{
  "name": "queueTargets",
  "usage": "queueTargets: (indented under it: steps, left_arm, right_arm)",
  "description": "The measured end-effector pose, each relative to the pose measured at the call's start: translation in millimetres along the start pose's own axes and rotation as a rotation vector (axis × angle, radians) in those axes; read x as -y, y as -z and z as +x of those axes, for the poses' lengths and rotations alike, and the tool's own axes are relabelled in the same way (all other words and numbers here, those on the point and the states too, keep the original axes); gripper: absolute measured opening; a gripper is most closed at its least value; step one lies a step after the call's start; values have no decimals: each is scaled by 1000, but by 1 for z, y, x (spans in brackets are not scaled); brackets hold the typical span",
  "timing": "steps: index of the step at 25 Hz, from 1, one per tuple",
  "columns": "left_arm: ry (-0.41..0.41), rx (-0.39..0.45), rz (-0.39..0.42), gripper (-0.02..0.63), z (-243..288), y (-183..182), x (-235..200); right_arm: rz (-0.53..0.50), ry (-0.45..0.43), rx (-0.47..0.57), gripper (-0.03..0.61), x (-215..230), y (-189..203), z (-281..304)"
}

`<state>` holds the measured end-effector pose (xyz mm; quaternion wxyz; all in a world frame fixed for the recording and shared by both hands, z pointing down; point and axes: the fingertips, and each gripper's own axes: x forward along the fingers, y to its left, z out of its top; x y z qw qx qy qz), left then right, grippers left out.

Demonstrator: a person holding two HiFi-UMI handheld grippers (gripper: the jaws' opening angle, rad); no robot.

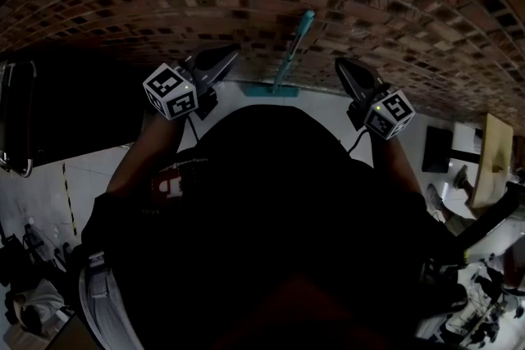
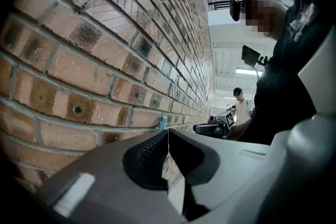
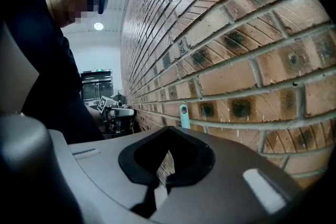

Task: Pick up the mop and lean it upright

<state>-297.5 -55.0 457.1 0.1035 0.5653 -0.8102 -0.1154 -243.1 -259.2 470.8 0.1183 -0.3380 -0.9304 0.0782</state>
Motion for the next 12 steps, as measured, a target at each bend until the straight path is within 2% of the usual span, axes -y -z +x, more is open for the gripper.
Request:
queueTargets:
  steps: [4, 9, 12]
  left_arm:
    - [-3, 2, 0, 2, -1, 0, -1]
    - [-5, 5, -1, 2, -2, 0, -1]
    - [-5, 5, -3, 2, -2, 0, -1]
  right_arm:
    - [30, -26, 13, 12, -4, -1, 2]
    - [-3, -6, -15, 12, 0, 4, 0]
    - [10, -12, -1, 12, -1, 1, 1]
